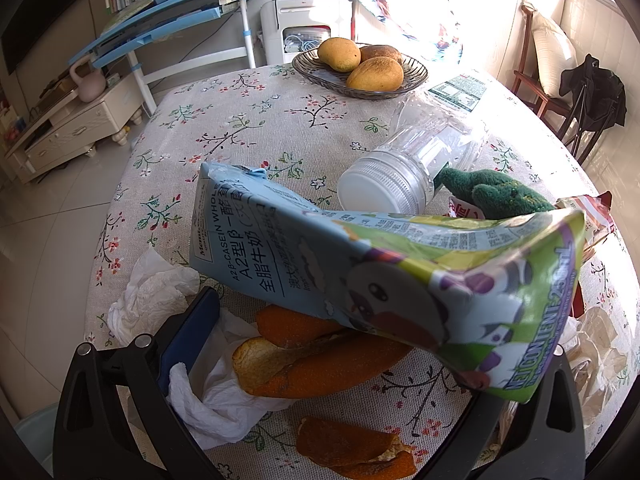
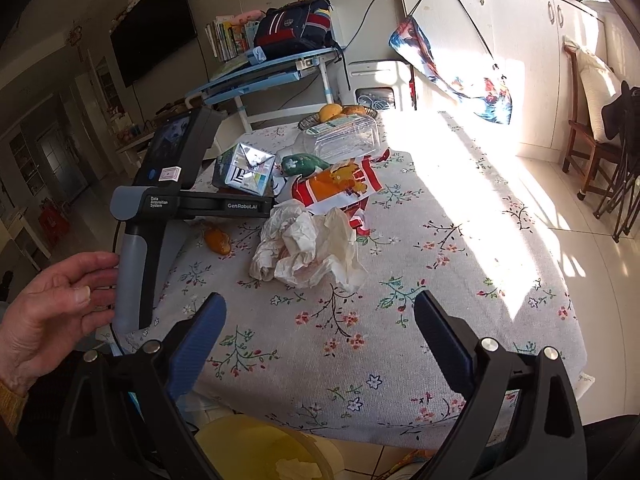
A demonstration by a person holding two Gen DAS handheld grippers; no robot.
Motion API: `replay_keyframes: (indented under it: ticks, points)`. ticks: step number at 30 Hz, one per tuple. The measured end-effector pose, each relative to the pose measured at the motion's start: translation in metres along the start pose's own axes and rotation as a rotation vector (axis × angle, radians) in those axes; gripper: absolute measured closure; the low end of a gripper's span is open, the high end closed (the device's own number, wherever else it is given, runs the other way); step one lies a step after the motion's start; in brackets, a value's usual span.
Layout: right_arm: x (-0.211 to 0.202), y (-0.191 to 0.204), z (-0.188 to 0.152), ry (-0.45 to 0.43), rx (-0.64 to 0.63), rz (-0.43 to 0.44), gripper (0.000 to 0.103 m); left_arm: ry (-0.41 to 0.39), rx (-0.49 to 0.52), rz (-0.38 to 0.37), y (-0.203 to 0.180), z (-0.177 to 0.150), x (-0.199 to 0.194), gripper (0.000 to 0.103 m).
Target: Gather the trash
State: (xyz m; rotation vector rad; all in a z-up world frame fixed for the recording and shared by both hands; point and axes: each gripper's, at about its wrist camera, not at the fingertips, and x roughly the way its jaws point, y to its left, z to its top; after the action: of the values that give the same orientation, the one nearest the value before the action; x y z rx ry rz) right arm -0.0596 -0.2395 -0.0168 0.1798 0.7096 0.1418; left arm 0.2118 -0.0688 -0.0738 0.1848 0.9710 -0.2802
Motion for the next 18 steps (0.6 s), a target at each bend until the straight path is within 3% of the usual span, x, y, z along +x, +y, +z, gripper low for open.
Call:
replay_keyframes:
  ticks: [12,18]
  points:
    - [-0.002,0.001,-0.002,0.006,-0.004,-0.006,0.012,0.0,0.0,0.0,0.0,0.0,0.0,0.007]
    - [0.008,0.013,-0.006,0.023,-0.067,-0.05,0.012,0.0,0.0,0.0,0.0,0.0,0.0,0.006]
